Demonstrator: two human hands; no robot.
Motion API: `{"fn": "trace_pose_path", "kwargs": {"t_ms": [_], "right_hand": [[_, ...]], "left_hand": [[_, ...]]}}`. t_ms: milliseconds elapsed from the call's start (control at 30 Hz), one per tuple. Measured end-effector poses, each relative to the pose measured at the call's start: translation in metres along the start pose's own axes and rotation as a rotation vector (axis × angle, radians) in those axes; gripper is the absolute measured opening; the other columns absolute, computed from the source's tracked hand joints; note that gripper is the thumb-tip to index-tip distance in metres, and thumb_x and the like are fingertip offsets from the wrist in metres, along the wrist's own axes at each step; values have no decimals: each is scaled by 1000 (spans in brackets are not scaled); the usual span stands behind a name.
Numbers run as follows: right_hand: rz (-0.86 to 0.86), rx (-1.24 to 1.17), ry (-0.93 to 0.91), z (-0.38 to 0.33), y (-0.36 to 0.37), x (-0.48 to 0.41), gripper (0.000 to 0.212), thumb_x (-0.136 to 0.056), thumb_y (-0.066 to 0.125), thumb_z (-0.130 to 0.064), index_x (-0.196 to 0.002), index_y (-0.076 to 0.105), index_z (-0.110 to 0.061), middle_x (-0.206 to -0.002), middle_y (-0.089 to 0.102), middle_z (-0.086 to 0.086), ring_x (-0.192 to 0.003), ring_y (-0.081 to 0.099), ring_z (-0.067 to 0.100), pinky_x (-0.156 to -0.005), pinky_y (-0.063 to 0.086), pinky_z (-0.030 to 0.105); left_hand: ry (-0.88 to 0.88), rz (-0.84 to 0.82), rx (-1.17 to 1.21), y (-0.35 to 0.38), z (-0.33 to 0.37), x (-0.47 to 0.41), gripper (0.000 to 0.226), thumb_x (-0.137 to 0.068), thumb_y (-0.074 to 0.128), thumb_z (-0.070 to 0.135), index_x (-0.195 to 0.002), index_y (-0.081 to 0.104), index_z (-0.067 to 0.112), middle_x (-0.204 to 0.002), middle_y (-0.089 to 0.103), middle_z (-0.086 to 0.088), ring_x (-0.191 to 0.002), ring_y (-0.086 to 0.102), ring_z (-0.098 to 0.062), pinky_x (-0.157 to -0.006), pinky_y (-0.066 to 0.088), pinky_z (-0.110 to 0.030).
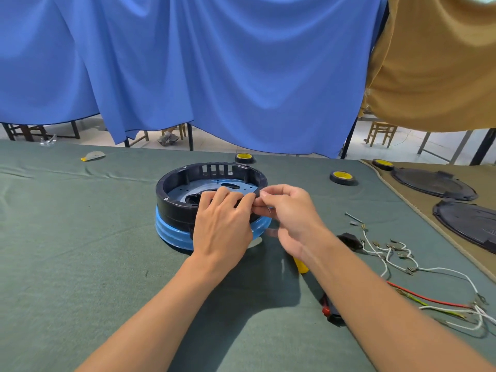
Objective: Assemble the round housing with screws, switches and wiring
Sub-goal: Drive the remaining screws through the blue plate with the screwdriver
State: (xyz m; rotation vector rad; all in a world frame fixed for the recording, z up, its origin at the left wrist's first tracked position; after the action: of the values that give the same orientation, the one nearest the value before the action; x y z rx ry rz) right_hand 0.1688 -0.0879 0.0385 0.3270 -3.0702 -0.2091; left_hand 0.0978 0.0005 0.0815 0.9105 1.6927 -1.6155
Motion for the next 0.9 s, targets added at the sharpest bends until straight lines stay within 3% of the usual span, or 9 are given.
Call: {"fn": "trace_pose_path", "kwargs": {"t_ms": [133, 233, 300, 400, 467, 600, 900], "right_hand": [[95, -216, 102, 17, -12, -6, 13, -94, 54, -6, -86, 60, -15, -66, 68, -3, -64, 66, 11, -85, 48, 48], [102, -343, 165, 21, -18, -8, 12, -95, 54, -5, -90, 60, -14, -69, 67, 0, -71, 66, 14, -86, 45, 64], [76, -401, 150, 14, -21, -10, 11, -94, 53, -4, -92, 60, -12, -66, 66, 1, -72, 65, 15, -79, 47, 63], [36, -439, 103, 0, -24, -12, 11, -94, 53, -3, -91, 61, -11, -61, 66, 1, -69, 64, 15, -71, 51, 59], [8, -442, 86, -6, -24, -12, 11, -94, 53, -3, -92, 60, -11, -62, 66, 2, -67, 64, 15, -71, 52, 60], [-37, -427, 58, -11, -21, -10, 10, -94, 54, -3, -92, 60, -10, -67, 65, 4, -69, 62, 16, -80, 50, 64], [-186, -432, 0, -26, 0, 3, 8, -94, 53, 2, -98, 58, -2, -71, 64, 10, -62, 61, 18, -78, 58, 51]], "left_hand": [[-19, 3, 10, -1, -3, -1, 16, -78, 76, 12, -94, 73, 12, -82, 72, -3, -79, 62, -28, -72, 43, -38], [-16, 10, 22, -5, -4, -1, 16, -82, 72, 19, -97, 72, 12, -86, 73, -3, -83, 63, -28, -75, 41, -39], [-18, -61, -5, -2, -6, -3, 36, -80, 74, 37, -106, 70, 12, -95, 71, -3, -89, 63, -28, -78, 42, -41], [-2, -210, -97, 4, -7, -5, 84, -57, 80, 64, -118, 62, 10, -104, 66, -7, -96, 61, -30, -81, 46, -44], [9, -226, -123, 3, -7, -6, 91, -51, 85, 61, -121, 59, 8, -105, 64, -9, -96, 59, -32, -80, 46, -44], [5, -158, -136, -5, -7, -8, 82, -53, 87, 43, -120, 60, 3, -102, 63, -12, -92, 59, -34, -76, 48, -43], [-172, -42, -15, -35, -26, -33, 81, -51, 87, 36, -118, 61, -2, -94, 66, -15, -86, 60, -37, -71, 49, -43]]}}
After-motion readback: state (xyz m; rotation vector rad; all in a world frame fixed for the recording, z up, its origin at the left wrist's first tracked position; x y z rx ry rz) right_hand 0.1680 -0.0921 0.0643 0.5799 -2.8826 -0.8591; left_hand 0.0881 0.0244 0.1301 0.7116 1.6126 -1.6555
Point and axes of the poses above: each hand's wrist, its own x-axis away from the middle knuckle, its own y-axis out of the palm, z = x × y, the point moved 10 cm from there along -x, towards the middle knuckle
